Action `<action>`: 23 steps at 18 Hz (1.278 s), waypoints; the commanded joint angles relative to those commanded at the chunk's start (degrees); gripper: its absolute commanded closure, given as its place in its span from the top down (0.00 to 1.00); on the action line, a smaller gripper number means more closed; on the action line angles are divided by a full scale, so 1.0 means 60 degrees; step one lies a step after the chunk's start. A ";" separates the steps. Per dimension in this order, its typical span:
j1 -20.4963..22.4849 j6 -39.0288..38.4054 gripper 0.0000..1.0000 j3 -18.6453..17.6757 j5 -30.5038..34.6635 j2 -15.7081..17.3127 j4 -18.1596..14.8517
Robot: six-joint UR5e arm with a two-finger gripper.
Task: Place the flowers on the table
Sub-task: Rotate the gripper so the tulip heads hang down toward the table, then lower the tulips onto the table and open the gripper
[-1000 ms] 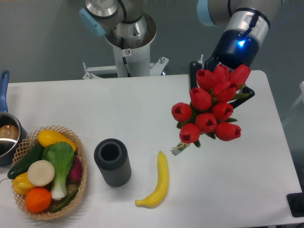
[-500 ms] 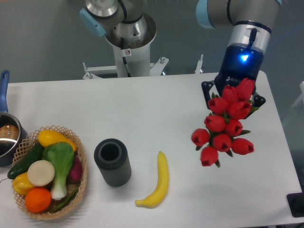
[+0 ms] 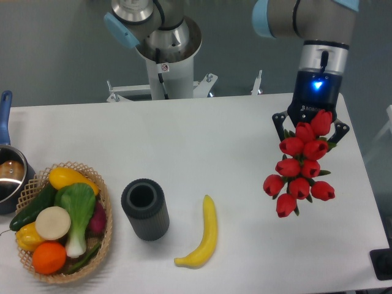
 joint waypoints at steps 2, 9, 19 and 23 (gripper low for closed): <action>0.0132 0.0293 0.33 -0.0353 0.0367 0.0132 0.0000; 0.0118 0.0719 0.33 -0.0574 0.2769 0.0030 -0.0351; -0.0087 0.0763 0.34 -0.0807 0.3328 -0.0584 -0.0981; -0.0087 0.0763 0.34 -0.0853 0.3284 -0.0833 -0.1055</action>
